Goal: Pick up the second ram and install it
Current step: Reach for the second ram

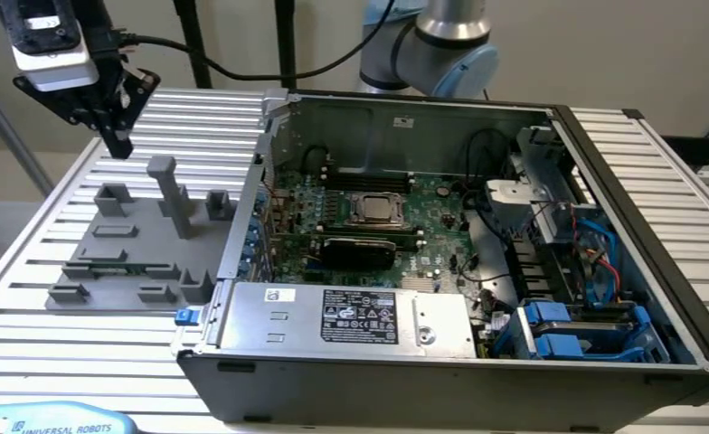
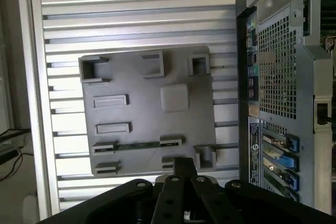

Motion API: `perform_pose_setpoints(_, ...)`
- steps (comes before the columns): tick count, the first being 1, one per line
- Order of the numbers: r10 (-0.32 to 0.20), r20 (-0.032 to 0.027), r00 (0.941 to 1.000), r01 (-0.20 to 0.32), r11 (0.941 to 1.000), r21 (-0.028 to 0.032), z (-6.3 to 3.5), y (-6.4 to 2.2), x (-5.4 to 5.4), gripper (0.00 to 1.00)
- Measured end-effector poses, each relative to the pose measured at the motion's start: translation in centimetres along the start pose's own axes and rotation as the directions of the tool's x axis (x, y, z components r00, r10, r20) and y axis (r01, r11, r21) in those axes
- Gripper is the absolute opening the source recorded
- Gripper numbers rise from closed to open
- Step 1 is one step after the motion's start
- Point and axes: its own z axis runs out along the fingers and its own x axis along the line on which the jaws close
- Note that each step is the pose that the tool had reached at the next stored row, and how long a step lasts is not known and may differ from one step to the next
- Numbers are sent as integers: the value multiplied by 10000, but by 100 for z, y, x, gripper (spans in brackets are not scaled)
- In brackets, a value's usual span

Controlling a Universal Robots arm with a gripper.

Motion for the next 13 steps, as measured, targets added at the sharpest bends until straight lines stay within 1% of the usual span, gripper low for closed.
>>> perform_pose_setpoints(6,0,-1,10000,0,10000,0,64,-20,275,11)
perform_pose_setpoints(10,1,-1,10000,-1,10000,0,87,-32,456,11)
perform_pose_setpoints(11,1,0,10000,-1,10000,-3,88,-34,481,11)
perform_pose_setpoints(13,0,-1,10000,0,10000,-2,88,-34,482,11)
